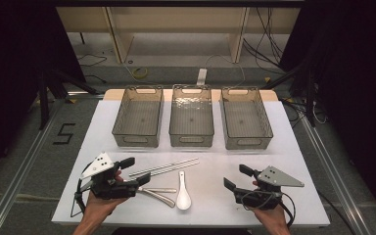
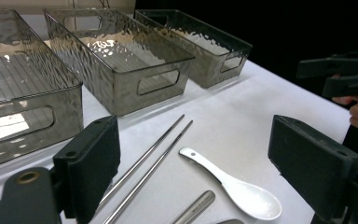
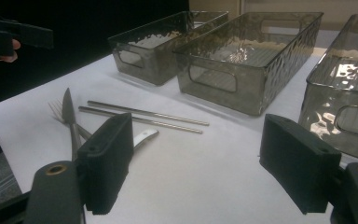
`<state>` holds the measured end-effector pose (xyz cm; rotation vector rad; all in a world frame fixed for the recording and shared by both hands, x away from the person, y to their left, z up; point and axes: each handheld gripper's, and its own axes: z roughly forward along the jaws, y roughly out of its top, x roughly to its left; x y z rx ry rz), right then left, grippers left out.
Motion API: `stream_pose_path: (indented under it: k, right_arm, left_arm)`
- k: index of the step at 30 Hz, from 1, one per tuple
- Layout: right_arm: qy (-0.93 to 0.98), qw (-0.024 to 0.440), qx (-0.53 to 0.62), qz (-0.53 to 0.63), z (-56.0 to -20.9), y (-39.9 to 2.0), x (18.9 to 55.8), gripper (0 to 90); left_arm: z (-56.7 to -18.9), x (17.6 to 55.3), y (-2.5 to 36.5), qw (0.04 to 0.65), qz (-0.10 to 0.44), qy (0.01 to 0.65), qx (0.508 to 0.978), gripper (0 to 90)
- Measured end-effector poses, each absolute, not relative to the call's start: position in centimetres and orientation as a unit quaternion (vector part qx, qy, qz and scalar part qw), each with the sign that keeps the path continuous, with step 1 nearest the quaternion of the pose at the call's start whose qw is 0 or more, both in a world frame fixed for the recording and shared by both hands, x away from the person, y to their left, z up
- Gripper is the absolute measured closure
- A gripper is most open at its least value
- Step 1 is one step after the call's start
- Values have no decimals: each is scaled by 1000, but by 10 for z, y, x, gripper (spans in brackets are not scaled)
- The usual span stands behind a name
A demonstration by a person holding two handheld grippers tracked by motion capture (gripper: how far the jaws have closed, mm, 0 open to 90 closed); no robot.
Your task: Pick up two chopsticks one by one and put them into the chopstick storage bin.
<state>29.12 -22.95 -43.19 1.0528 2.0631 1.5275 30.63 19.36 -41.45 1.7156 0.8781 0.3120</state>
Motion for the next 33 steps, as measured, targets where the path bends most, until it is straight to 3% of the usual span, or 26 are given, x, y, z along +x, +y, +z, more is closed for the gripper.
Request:
stream_pose_path:
  k: [20, 33]
  right_arm:
    - [732, 175, 369, 545, -433, -230, 292, 300]
    - [736, 168, 365, 545, -434, -230, 293, 334]
  left_arm:
    - [-409, 331, 194, 518, 116, 381, 757, 163]
    - [-404, 376, 179, 387, 111, 366, 839, 221]
